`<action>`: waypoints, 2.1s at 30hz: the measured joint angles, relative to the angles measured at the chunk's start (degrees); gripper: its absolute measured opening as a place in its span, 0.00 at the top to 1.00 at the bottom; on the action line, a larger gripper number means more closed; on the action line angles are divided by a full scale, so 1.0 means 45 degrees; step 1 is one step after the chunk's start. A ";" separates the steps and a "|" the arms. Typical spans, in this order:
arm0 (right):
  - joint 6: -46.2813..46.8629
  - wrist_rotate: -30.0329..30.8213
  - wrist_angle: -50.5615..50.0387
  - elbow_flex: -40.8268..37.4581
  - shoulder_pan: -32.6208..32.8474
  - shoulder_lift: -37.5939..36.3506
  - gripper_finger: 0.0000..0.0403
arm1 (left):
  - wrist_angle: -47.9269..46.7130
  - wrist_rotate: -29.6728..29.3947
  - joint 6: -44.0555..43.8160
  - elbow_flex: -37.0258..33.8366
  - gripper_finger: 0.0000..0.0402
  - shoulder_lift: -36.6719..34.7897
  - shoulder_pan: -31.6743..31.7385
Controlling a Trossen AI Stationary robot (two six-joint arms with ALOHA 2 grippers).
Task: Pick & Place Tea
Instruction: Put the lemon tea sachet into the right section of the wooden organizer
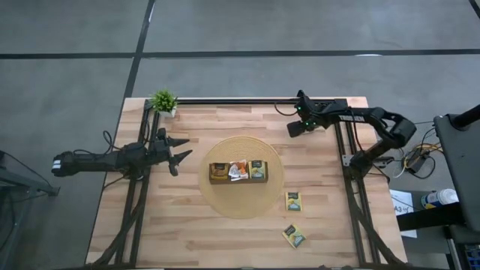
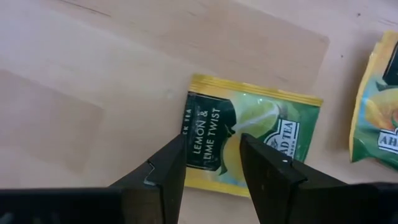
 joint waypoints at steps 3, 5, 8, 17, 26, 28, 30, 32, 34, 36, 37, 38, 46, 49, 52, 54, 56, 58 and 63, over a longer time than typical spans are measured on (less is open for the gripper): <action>-0.0045 0.0044 0.0000 0.0039 0.0205 -0.0207 0.63 | 0.0000 0.0000 0.0001 0.0001 0.50 0.0000 0.0000; -0.0048 0.0043 0.0005 0.0040 0.0311 -0.0297 0.63 | -0.0005 0.0000 0.0001 -0.0001 0.50 0.0000 0.0000; -0.0052 0.0039 0.0004 0.0040 0.0375 -0.0272 0.63 | -0.0001 0.0000 -0.0003 -0.0001 0.50 0.0000 0.0000; -0.0153 0.0043 0.0034 0.0037 0.0475 0.0068 0.63 | -0.0001 0.0000 0.0001 0.0002 0.50 0.0000 0.0010; -0.0373 0.0102 0.0078 0.0331 0.0657 0.1187 0.63 | -0.0004 0.0000 -0.0003 -0.0001 0.50 0.0000 0.0009; -0.0666 0.0126 -0.0009 0.0478 0.0657 0.1544 0.63 | -0.0003 0.0000 -0.0001 0.0004 0.50 0.0000 0.0005; -0.0728 0.0213 -0.0109 0.0637 0.0662 0.1864 0.63 | -0.0002 0.0000 0.0001 0.0004 0.50 -0.0001 0.0005; -0.0746 0.0235 -0.0275 0.0815 0.0662 0.2066 0.63 | 0.0000 0.0000 0.0001 -0.0001 0.50 0.0000 0.0005; -0.0757 0.0232 -0.0364 0.0913 0.0662 0.2134 0.64 | -0.0005 -0.0004 -0.0003 0.0004 0.50 -0.0004 0.0005; -0.0808 0.0225 -0.0373 0.0934 0.0662 0.2116 0.65 | -0.0003 0.0000 0.0000 0.0000 0.50 0.0000 0.0005; -0.0833 0.0197 -0.0369 0.0934 0.0662 0.2086 0.67 | -0.0002 0.0000 0.0000 -0.0001 0.50 -0.0002 0.0005; -0.0849 0.0184 -0.0357 0.0931 0.0662 0.2062 0.69 | -0.0004 0.0000 0.0000 0.0000 0.50 0.0000 0.0005; -0.1325 0.0116 -0.0237 0.0934 0.0662 0.2024 0.95 | -0.0005 0.0000 -0.0001 -0.0001 0.50 0.0000 -0.0005; -0.1363 0.0127 -0.0235 0.0934 0.0657 0.2005 0.97 | -0.0004 -0.0002 0.0001 0.0002 0.50 0.0000 -0.0005; -0.1534 0.0120 -0.0245 0.0904 0.0666 0.1830 0.98 | 0.0000 0.0000 0.0001 0.0002 0.50 0.0000 -0.0005; -0.1705 0.0125 -0.0224 0.0885 0.0739 0.1545 0.98 | -0.0004 0.0000 -0.0001 0.0003 0.50 0.0000 -0.0001; -0.1757 0.0139 -0.0352 0.0813 0.0879 0.1134 0.98 | -0.0004 -0.0001 0.0001 0.0000 0.50 -0.0004 0.0000; -0.1760 0.0140 -0.0342 0.0766 0.1144 0.0609 0.98 | -0.0005 0.0000 0.0001 0.0002 0.50 -0.0002 0.0000; -0.2016 -0.0072 0.0110 0.0704 0.2069 -0.0947 0.98 | -0.0004 0.0000 0.0001 -0.0001 0.50 -0.0002 0.0000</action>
